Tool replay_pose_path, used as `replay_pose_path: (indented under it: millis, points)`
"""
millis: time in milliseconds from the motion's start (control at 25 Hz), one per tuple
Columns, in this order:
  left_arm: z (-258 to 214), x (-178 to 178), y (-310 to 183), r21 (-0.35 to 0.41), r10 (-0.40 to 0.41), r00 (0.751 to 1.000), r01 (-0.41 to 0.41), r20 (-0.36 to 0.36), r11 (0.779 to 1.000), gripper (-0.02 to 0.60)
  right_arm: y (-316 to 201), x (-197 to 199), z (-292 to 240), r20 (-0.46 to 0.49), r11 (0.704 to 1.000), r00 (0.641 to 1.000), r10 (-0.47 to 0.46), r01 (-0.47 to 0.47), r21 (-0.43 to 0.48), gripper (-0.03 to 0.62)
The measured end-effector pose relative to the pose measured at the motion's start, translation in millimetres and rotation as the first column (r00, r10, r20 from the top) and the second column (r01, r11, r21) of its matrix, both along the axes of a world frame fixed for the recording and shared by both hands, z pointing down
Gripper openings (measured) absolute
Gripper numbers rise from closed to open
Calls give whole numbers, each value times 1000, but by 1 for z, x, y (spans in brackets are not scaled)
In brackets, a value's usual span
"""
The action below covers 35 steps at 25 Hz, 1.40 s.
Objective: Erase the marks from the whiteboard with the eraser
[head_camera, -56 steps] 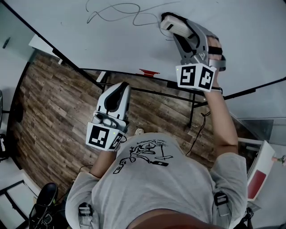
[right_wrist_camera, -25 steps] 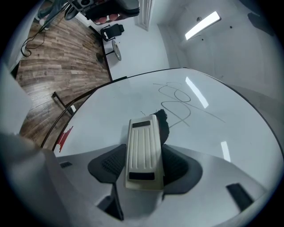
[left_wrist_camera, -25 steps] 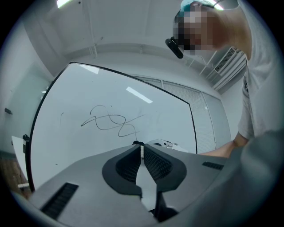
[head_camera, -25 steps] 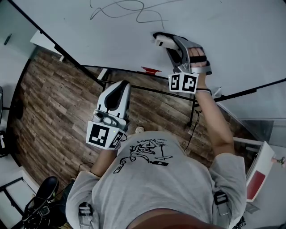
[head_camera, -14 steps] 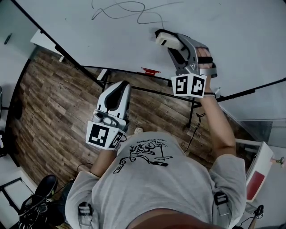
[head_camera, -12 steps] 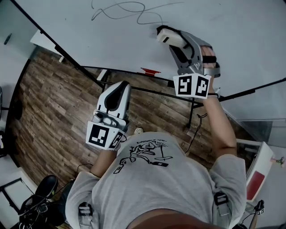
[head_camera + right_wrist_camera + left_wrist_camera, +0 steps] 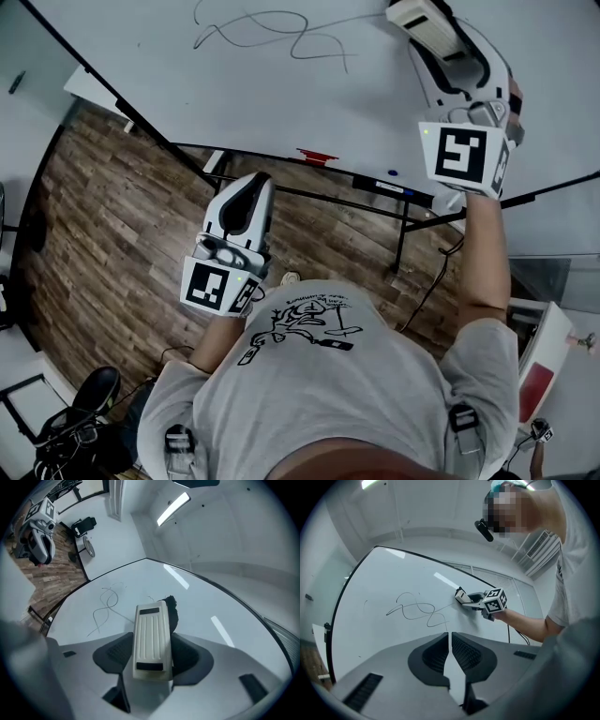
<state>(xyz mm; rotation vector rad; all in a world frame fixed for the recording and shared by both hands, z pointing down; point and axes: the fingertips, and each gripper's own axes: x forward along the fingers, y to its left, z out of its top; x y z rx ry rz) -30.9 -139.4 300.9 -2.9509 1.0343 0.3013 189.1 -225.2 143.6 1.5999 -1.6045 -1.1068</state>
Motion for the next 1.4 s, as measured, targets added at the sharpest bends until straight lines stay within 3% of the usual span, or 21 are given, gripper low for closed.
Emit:
replay_pose_path:
  millis: [720, 1400]
  points:
    - [-5, 5, -11, 11, 20, 1000, -20, 0, 1000, 37, -9, -3, -13, -29, 999, 999, 34, -34, 7, 259]
    - [-2, -8, -16, 7, 9, 1000, -9, -2, 1000, 37, -33, -42, 57, -100, 995, 995, 3, -12, -95, 259]
